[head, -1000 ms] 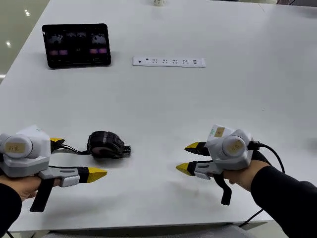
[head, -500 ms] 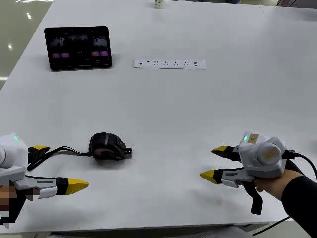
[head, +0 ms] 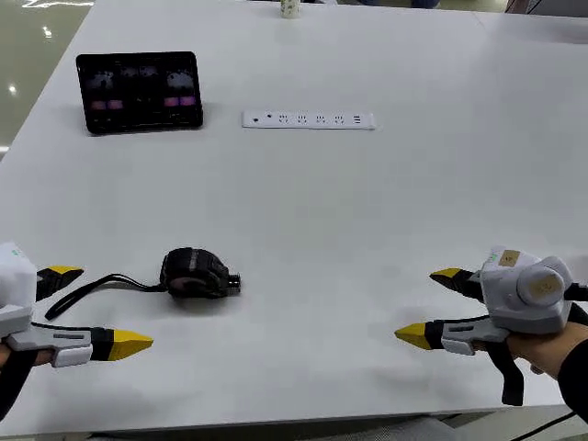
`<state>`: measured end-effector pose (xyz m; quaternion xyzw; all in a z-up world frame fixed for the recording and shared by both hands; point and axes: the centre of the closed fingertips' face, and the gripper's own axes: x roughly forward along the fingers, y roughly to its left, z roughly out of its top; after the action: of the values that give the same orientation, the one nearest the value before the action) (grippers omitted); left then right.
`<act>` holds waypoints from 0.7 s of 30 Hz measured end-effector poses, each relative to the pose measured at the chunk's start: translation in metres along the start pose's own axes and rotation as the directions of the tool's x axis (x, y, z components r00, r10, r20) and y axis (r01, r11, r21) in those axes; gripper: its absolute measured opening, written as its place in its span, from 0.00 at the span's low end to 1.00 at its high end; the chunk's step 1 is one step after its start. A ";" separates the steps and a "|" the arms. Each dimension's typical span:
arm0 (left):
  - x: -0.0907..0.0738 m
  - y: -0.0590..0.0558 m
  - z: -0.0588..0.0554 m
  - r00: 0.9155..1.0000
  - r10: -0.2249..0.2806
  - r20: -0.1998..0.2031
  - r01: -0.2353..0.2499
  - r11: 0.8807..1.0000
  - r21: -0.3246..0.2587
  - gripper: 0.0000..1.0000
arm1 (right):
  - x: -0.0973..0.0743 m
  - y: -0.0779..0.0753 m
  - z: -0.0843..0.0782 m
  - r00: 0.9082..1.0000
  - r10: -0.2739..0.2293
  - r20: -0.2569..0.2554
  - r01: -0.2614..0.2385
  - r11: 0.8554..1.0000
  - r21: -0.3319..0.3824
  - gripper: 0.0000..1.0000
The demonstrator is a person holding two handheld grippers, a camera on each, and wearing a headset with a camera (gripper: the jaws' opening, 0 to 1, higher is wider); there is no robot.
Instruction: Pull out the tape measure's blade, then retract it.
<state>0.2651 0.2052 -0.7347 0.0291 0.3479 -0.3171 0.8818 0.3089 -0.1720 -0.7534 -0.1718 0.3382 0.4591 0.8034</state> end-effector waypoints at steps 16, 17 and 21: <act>-0.012 0.010 -0.013 0.999 0.028 -0.031 -0.028 1.000 -0.005 0.99 | -0.018 -0.009 -0.017 0.999 0.007 -0.032 -0.006 1.000 0.009 0.96; -0.012 0.010 -0.013 0.999 0.029 -0.032 -0.029 1.000 -0.002 0.99 | -0.019 -0.009 -0.017 0.999 0.009 -0.034 -0.009 1.000 0.013 0.99; -0.016 0.012 -0.010 0.999 0.037 -0.028 -0.037 0.999 0.002 0.99 | -0.021 -0.009 -0.019 0.999 0.014 -0.037 -0.014 1.000 0.006 0.99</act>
<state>0.2578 0.2261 -0.7343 0.0405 0.3594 -0.3003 0.8826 0.3023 -0.2010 -0.7526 -0.1755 0.3556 0.4603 0.7943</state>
